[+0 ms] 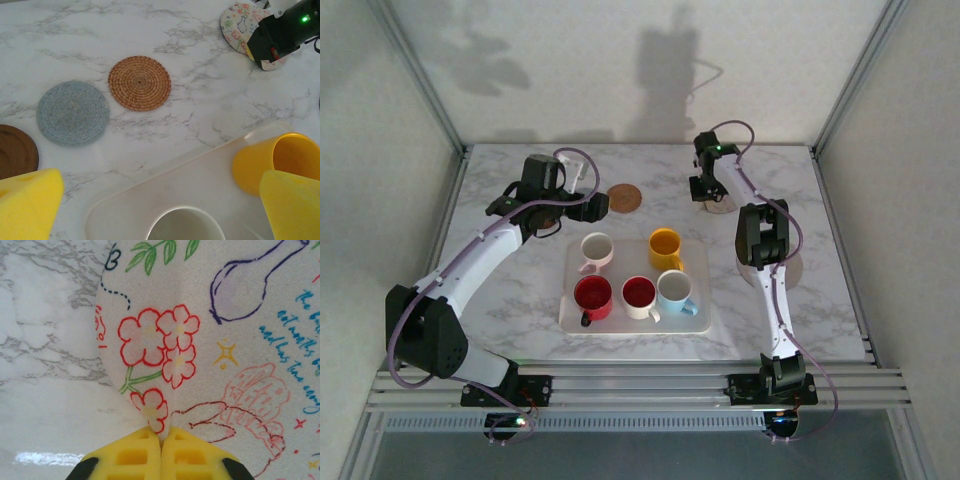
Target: Place the cup by the coaster
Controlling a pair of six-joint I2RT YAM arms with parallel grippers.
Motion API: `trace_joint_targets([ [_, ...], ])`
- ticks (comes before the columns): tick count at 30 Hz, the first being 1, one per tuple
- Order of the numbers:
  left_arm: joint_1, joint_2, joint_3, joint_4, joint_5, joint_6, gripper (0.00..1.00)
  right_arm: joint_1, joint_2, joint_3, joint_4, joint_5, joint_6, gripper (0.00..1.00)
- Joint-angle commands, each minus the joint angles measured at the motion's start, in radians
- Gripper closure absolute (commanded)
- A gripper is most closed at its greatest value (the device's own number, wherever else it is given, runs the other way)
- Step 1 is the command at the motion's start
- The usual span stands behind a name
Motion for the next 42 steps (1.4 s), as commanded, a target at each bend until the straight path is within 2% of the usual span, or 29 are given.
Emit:
trace_joint_targets([
  [1,-0.008,-0.034,0.006,-0.024,-0.015,0.009,0.0,0.021,-0.068,-0.017,-0.027,-0.053,0.003,1.0],
  [22,-0.007,-0.063,-0.038,-0.032,-0.038,0.027,0.0,0.096,-0.094,-0.036,-0.03,-0.144,0.049,1.0],
  [42,-0.006,-0.046,-0.04,-0.034,-0.037,0.044,0.0,0.135,-0.037,0.025,-0.027,-0.233,0.094,1.0],
])
